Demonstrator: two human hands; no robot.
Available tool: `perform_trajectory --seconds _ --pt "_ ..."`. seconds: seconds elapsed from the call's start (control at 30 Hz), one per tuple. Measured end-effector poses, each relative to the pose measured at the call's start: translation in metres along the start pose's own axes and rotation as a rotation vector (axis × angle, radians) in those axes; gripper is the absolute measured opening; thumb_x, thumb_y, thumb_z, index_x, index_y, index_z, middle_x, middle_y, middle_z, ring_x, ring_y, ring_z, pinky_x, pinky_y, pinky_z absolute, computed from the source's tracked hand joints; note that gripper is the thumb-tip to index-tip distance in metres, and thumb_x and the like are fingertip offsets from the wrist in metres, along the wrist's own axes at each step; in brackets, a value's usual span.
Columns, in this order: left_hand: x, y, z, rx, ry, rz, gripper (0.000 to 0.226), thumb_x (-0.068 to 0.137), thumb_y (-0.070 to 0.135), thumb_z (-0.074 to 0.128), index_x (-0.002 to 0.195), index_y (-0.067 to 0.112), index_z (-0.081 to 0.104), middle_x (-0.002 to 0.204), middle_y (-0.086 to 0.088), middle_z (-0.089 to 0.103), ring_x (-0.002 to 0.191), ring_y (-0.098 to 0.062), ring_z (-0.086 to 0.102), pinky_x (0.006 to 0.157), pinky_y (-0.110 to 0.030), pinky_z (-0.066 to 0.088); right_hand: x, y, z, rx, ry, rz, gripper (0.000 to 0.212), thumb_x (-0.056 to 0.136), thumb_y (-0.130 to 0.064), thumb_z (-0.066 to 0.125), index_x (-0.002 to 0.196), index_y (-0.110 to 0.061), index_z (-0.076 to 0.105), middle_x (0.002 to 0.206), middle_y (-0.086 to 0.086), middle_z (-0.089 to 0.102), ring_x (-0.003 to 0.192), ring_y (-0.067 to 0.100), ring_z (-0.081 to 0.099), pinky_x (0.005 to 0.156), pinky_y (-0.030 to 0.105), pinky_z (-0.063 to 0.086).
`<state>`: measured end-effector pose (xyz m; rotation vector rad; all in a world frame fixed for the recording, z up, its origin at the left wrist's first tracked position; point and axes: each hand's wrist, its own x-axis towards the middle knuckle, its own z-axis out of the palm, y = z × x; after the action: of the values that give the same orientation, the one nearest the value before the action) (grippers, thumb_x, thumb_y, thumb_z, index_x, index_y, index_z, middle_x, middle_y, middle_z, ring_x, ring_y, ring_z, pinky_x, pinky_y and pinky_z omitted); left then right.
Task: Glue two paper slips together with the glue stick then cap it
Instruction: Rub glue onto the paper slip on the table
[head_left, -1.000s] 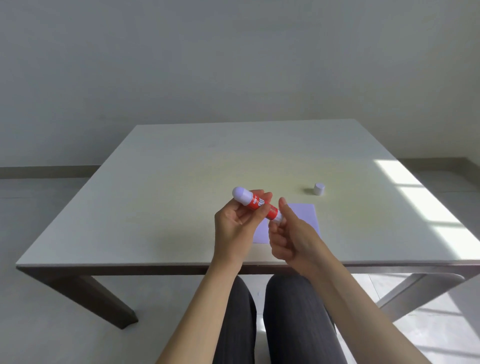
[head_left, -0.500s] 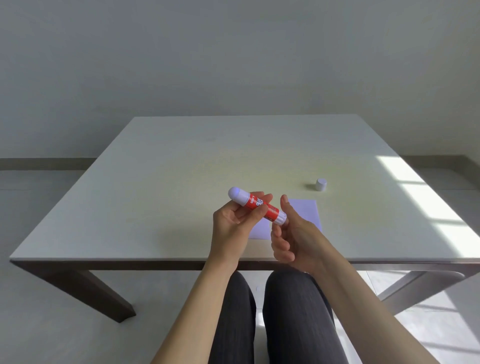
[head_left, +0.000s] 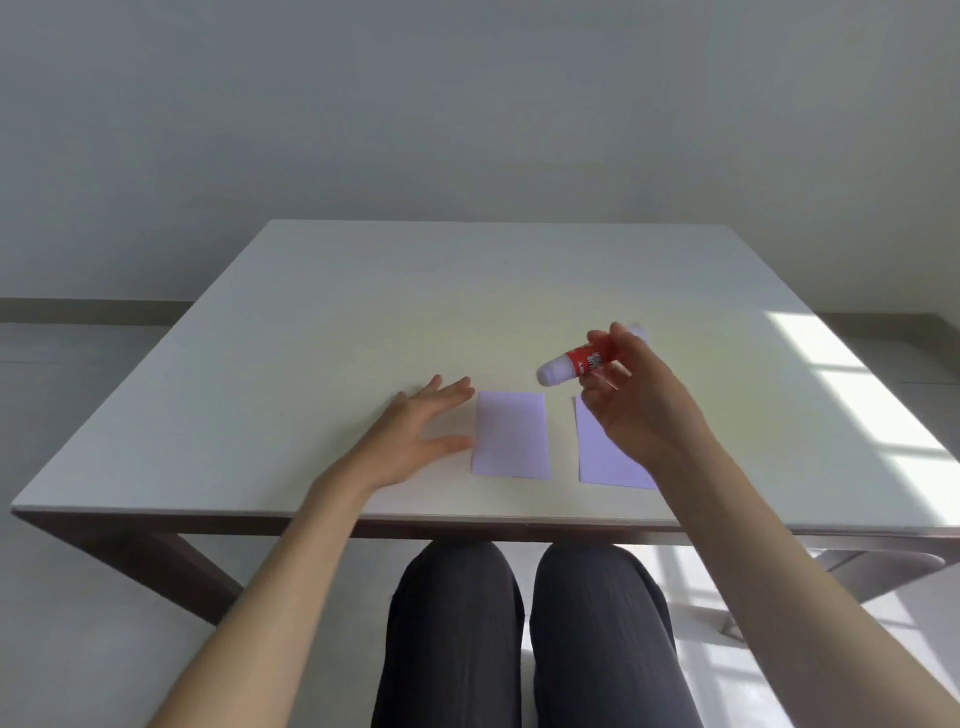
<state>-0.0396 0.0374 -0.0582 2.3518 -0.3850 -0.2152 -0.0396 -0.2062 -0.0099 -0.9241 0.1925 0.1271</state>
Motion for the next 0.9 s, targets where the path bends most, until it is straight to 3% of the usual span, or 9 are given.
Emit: perform_trajectory --seconds 0.13,0.2,0.37,0.47,0.57,0.67,0.73,0.8,0.9 --pt "0.016 -0.006 -0.002 0.073 -0.065 0.029 0.076 0.081 0.039 0.068 0.146 0.035 0.028 0.154 0.016 0.016 0.144 -0.002 -0.004 0.119 -0.042 -0.008 0.017 0.021 0.015 -0.527 0.006 -0.154 0.016 0.090 -0.017 0.059 0.086 -0.002 0.063 0.074 0.014 0.065 0.055 0.020 0.063 0.059 0.030 0.057" --pt "0.021 -0.008 0.002 0.104 -0.070 0.006 0.084 0.077 0.045 0.069 0.147 0.038 0.023 0.156 0.013 0.013 0.145 -0.003 -0.007 0.119 -0.042 -0.010 0.021 0.030 0.021 -0.743 0.022 -0.252 0.018 0.088 -0.017 0.059 0.087 0.000 0.065 0.074 0.013 0.069 0.060 0.024 0.065 0.068 0.038 0.057" --pt "0.023 -0.012 0.003 0.154 -0.059 0.021 0.091 0.072 0.054 0.068 0.148 0.037 0.019 0.158 0.008 0.022 0.147 -0.004 0.001 0.120 -0.043 -0.007 0.024 0.043 0.028 -1.096 -0.031 -0.425 0.013 0.085 -0.020 0.060 0.081 -0.008 0.065 0.062 -0.010 0.070 0.057 0.008 0.066 0.067 0.027 0.053" --pt "0.022 -0.011 0.002 0.230 -0.081 0.011 0.084 0.074 0.058 0.063 0.145 0.044 0.021 0.160 0.003 0.016 0.148 -0.009 -0.002 0.119 -0.042 -0.008 0.019 0.049 0.029 -1.182 -0.072 -0.487 0.008 0.084 -0.018 0.061 0.084 -0.010 0.064 0.074 0.004 0.075 0.069 0.019 0.069 0.071 0.030 0.052" --pt "0.021 -0.008 0.000 0.300 -0.125 0.052 0.078 0.078 0.057 0.059 0.145 0.043 0.022 0.156 0.019 0.023 0.147 -0.006 -0.002 0.118 -0.048 -0.006 0.010 0.051 0.029 -1.230 -0.083 -0.546 0.008 0.084 -0.015 0.063 0.086 -0.007 0.065 0.077 0.009 0.074 0.068 0.021 0.066 0.066 0.025 0.048" --pt "0.021 -0.006 -0.001 0.378 -0.144 0.043 0.076 0.082 0.059 0.052 0.147 0.041 0.019 0.154 0.024 0.022 0.147 -0.007 -0.003 0.116 -0.055 -0.006 -0.007 0.054 0.023 -1.264 -0.160 -0.581 0.008 0.083 -0.017 0.066 0.086 -0.009 0.066 0.075 0.008 0.073 0.066 0.020 0.063 0.066 0.029 0.050" --pt "0.022 -0.004 -0.003 0.425 -0.174 0.041 0.072 0.085 0.058 0.047 0.147 0.040 0.017 0.155 0.027 0.013 0.148 -0.009 -0.003 0.115 -0.060 -0.006 -0.021 0.058 0.016 -1.268 -0.256 -0.580 0.008 0.083 -0.021 0.067 0.088 -0.015 0.067 0.076 0.002 0.074 0.065 0.013 0.063 0.065 0.023 0.052" --pt "0.022 -0.003 -0.004 0.439 -0.209 0.034 0.074 0.083 0.059 0.047 0.147 0.041 0.016 0.155 0.029 0.007 0.148 -0.010 -0.003 0.113 -0.063 -0.006 -0.026 0.054 0.009 -1.295 -0.336 -0.547 0.010 0.083 -0.024 0.067 0.089 -0.017 0.067 0.077 0.000 0.074 0.066 0.012 0.066 0.065 0.020 0.053" --pt "0.021 0.000 -0.005 0.432 -0.219 0.013 0.085 0.075 0.068 0.054 0.147 0.041 0.018 0.155 0.031 0.008 0.147 -0.007 -0.004 0.113 -0.063 -0.007 -0.009 0.036 0.007 -1.133 -0.321 -0.391 0.006 0.085 -0.011 0.063 0.088 -0.006 0.066 0.078 0.008 0.076 0.063 0.020 0.070 0.063 0.028 0.058"
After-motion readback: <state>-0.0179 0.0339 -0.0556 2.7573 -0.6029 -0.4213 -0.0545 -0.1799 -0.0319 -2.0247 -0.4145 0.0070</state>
